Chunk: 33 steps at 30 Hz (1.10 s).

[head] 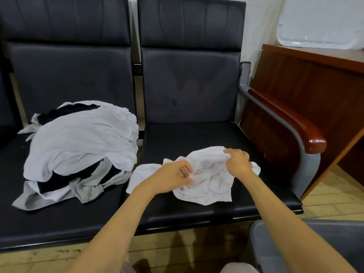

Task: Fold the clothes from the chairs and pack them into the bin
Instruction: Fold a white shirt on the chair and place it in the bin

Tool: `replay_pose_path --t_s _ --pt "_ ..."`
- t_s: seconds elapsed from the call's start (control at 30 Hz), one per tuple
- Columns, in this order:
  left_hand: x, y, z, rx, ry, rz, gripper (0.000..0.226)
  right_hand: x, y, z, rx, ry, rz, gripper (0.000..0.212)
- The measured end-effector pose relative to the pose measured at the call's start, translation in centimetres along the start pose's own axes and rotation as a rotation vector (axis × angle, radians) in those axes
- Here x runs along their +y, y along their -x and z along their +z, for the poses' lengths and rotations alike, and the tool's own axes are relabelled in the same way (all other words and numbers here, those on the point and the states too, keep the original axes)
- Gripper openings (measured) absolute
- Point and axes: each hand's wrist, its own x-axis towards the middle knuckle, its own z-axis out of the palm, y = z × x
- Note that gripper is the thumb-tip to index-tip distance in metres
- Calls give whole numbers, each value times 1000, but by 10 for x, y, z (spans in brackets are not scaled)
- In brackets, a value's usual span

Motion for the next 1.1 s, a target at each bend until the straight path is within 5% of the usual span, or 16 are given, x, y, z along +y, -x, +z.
replay_pose_path --t_s 0.07,0.1,0.2,0.27,0.37,0.57,0.7,0.83,0.9,1.0,1.1 --pt "-3 1 4 -223 -27 -8 26 -3 3 5 -34 -111 -6 50" --pt "-8 -1 5 -180 -31 -3 23 -7 7 7 -12 -214 -72 47" --pt "-25 -12 -5 301 -2 -101 20 -27 31 19 -89 -331 -303 28" --pt "-40 -17 -11 447 -201 -226 24 -37 42 36 -255 -232 -414 19" --pt "-61 -19 -8 297 -395 -360 37 -37 47 49 -421 -75 -455 17" --pt "-58 -24 0 376 -110 -425 62 -19 43 34 -451 -1 -460 9" --pt "-67 -27 2 369 -239 -389 27 -10 44 26 -468 -28 -437 19" --pt "-61 -28 1 589 -266 -247 4 -9 40 25 -347 123 -520 10" --pt "-58 -26 -1 693 -271 -83 11 -11 36 24 -100 24 -499 13" --pt "-39 -16 -9 848 100 63 15 -17 35 18 312 -315 -421 9" --pt "-20 -5 -17 931 309 143 16 -18 34 14 447 -412 -458 9"
